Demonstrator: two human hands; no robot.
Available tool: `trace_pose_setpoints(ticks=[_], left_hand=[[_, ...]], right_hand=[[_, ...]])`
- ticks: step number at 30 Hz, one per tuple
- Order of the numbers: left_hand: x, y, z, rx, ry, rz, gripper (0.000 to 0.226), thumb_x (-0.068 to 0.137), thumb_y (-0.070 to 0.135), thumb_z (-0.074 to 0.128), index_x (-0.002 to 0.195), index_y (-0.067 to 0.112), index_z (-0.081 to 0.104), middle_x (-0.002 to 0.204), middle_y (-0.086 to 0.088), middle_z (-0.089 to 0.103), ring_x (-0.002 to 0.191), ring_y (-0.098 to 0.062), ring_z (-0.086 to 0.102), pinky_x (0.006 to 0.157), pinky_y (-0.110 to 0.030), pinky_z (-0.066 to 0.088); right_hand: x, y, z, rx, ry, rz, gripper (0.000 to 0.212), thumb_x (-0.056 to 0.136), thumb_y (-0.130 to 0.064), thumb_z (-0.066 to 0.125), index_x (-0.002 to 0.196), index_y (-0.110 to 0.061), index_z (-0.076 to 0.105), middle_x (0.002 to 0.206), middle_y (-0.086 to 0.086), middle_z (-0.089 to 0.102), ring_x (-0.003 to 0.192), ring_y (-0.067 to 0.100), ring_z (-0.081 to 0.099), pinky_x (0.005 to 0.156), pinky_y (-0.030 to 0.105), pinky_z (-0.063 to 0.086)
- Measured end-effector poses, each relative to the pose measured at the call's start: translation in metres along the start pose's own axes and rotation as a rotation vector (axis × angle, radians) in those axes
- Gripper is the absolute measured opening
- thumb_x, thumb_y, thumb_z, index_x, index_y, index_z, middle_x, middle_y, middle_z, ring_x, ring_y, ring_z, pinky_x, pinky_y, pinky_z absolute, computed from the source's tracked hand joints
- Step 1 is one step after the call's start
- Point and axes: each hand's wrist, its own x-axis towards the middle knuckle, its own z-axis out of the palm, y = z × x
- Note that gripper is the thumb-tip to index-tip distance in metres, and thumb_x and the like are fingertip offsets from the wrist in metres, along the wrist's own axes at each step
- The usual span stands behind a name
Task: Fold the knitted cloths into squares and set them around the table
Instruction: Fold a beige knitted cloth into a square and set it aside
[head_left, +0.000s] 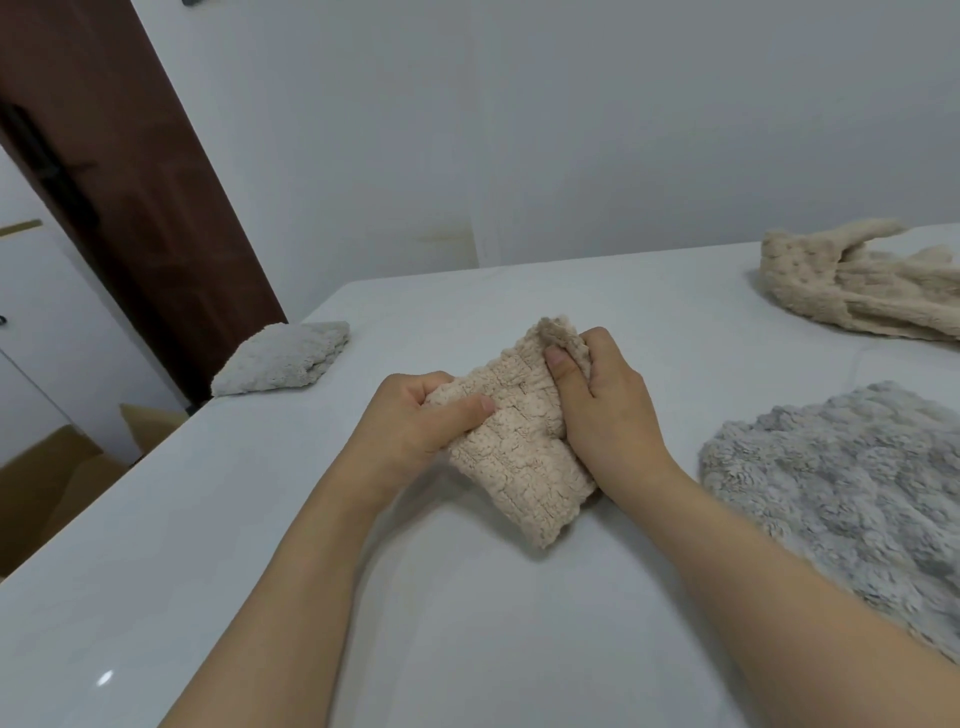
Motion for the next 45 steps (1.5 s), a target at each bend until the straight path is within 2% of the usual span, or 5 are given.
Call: trace_pose_setpoints(ticks=[6,13,31,39,45], left_hand=[[0.002,-0.004,0.019,-0.013,0.123,-0.045,0.034,0.086,0.024,0.076,0.106,0.019,0.049,0.1,-0.003,0.066,0.069,-0.015,0.058,0.055,-0.035,0.044],[0.0,-0.011,0.021,0.07,-0.159,-0.055,0.1,0.066,0.039,0.084,0.138,0.05,0.017,0.119,-0.002,0.061,0.087,-0.01,0.064,0.087,-0.028,0.052],[0.003,-0.019,0.029,0.274,0.076,0.12,0.027,0.105,0.029,0.04,0.13,0.039,0.036,0.094,0.004,0.057,0.079,-0.008,0.055,0.081,-0.028,0.046],[0.002,-0.02,0.03,0.342,-0.032,0.161,0.044,0.096,0.015,0.043,0.132,0.041,0.041,0.111,0.012,0.065,0.103,-0.013,0.062,0.096,-0.042,0.051],[0.006,-0.015,0.034,0.566,0.334,0.183,0.046,0.086,0.012,0.04,0.124,0.037,0.041,0.073,0.0,0.062,0.066,-0.022,0.056,0.06,-0.036,0.043]], right_hand=[[0.006,0.004,-0.004,0.191,0.107,0.195,0.029,0.101,-0.041,0.038,0.092,-0.014,0.044,0.082,-0.006,0.053,0.074,0.007,0.049,0.064,0.029,0.038],[0.014,0.009,-0.006,0.408,0.214,0.378,0.026,0.101,-0.038,0.034,0.096,-0.013,0.039,0.083,0.0,0.046,0.074,0.016,0.045,0.066,0.033,0.038],[0.014,0.01,0.004,0.436,0.023,0.271,0.016,0.103,-0.032,0.038,0.112,-0.019,0.04,0.105,0.0,0.058,0.097,0.017,0.058,0.094,0.044,0.048],[0.011,0.006,0.01,0.546,0.072,0.246,0.013,0.103,-0.036,0.037,0.101,-0.023,0.039,0.096,-0.003,0.056,0.085,0.012,0.057,0.075,0.031,0.05],[0.013,0.011,0.011,0.529,0.194,0.246,0.015,0.102,-0.03,0.038,0.113,-0.022,0.044,0.106,-0.004,0.061,0.099,0.016,0.06,0.095,0.041,0.049]])
